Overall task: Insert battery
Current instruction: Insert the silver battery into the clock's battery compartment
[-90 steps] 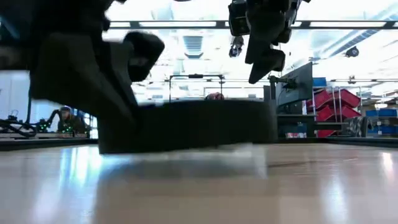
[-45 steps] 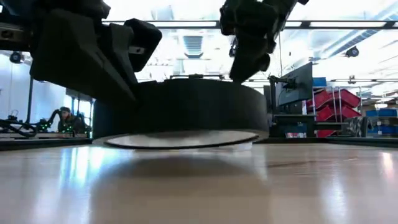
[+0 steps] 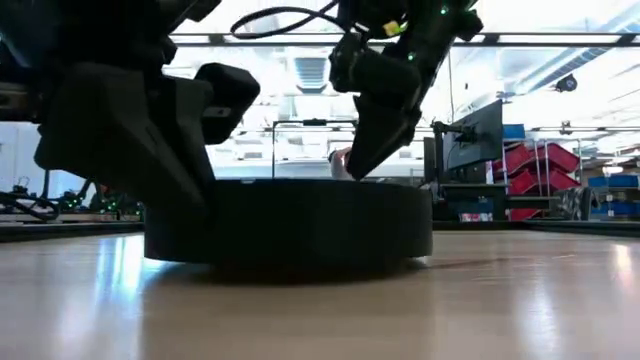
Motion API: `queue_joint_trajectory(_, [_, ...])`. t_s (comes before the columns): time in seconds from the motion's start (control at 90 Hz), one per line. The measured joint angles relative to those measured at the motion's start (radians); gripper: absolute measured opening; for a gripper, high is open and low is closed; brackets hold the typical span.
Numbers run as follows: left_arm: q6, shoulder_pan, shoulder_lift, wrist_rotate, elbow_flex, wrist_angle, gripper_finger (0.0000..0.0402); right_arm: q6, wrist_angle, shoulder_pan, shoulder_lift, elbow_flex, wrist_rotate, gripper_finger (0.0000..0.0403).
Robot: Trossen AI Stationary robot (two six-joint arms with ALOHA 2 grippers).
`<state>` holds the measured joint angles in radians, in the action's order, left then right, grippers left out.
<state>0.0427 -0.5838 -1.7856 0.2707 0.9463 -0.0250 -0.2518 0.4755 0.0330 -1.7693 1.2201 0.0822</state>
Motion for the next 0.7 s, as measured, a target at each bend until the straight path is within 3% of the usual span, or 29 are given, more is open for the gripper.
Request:
queue_joint_trajectory(0.244, [-0.04,0.001,0.035,0.0,0.002,0.035,0.0115,-0.002,-0.033,0.0,-0.005,0.001,0.001,0.0142])
queue_joint_trajectory(0.411, [-0.06,0.012,0.13,0.034,0.017,0.226,0.0174,-0.002,-0.029,0.0,0.0,0.001,0.001,0.0127])
queue_joint_trajectory(0.7, [-0.193,0.055,0.364,0.074,-0.023,0.408,0.0199,-0.032,-0.02,-0.037,0.001,0.001,0.056,0.0098])
